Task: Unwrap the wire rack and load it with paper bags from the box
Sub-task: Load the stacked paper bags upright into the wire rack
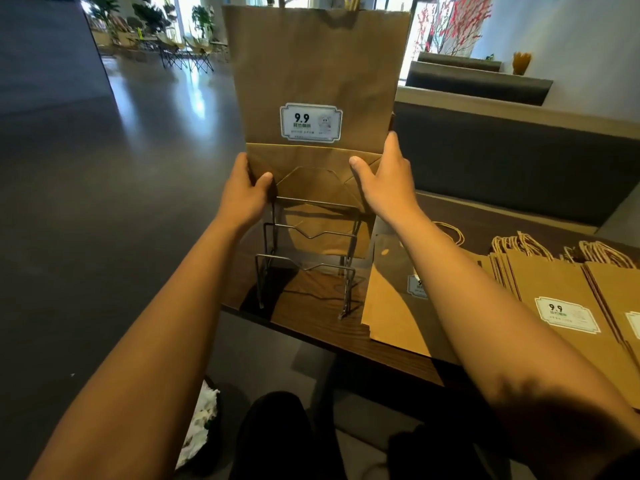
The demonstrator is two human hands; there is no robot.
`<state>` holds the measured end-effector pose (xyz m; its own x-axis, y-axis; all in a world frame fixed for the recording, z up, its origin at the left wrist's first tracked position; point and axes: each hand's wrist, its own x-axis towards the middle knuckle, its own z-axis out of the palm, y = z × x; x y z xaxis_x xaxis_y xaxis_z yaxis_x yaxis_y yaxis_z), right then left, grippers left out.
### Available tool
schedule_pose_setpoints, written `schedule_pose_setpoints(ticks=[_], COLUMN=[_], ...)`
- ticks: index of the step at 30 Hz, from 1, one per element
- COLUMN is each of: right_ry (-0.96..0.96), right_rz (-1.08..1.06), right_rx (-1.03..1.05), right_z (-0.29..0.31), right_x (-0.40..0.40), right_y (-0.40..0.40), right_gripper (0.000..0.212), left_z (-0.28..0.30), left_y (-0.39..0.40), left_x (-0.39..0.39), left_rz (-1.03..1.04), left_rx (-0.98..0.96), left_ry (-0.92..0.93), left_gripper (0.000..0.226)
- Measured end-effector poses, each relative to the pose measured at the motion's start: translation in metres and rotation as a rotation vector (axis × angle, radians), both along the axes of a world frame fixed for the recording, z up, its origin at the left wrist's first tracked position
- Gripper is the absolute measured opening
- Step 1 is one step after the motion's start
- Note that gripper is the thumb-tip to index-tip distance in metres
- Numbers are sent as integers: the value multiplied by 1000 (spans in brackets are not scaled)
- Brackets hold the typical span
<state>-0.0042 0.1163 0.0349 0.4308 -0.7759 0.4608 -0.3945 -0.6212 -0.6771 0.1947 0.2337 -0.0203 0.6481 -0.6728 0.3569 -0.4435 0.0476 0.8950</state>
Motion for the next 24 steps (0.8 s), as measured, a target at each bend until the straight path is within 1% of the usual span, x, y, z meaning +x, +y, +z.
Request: schedule_pose_setpoints(ticks=[3, 5, 7, 10, 12, 14, 17, 22, 24], right_ry=[42, 59, 60, 1, -30, -33, 39, 179, 247], right_rz=[9, 23, 17, 45, 79, 90, 69, 118, 149], right_rx=[-40, -81, -130, -169, -167, -110, 43, 184, 231], right_z=[0, 1, 4, 6, 6, 6, 4, 1, -4], right_x=[0, -1, -2, -2, -1, 0, -2, -16, -21], right_y=[0, 1, 2, 2, 2, 3, 3, -2, -7], right_gripper=[69, 68, 61, 47, 50, 59, 71, 74, 71], left_z=[0, 0, -1, -3, -3, -4, -4, -6, -10], left_y=[-1, -2, -1, 0, 1, 0, 0, -2, -3], left_x=[6, 9, 12, 13, 11, 11, 9, 5, 5], left_rz=[10, -17, -68, -111, -129, -141, -159, -105, -57], left_rx=[-1, -15, -23, -33, -26, -12, 11, 112, 136], left_ry=[-41, -12, 19, 39, 56, 64, 65, 16, 0], left_gripper=[36, 32, 29, 29, 29, 26, 28, 35, 39])
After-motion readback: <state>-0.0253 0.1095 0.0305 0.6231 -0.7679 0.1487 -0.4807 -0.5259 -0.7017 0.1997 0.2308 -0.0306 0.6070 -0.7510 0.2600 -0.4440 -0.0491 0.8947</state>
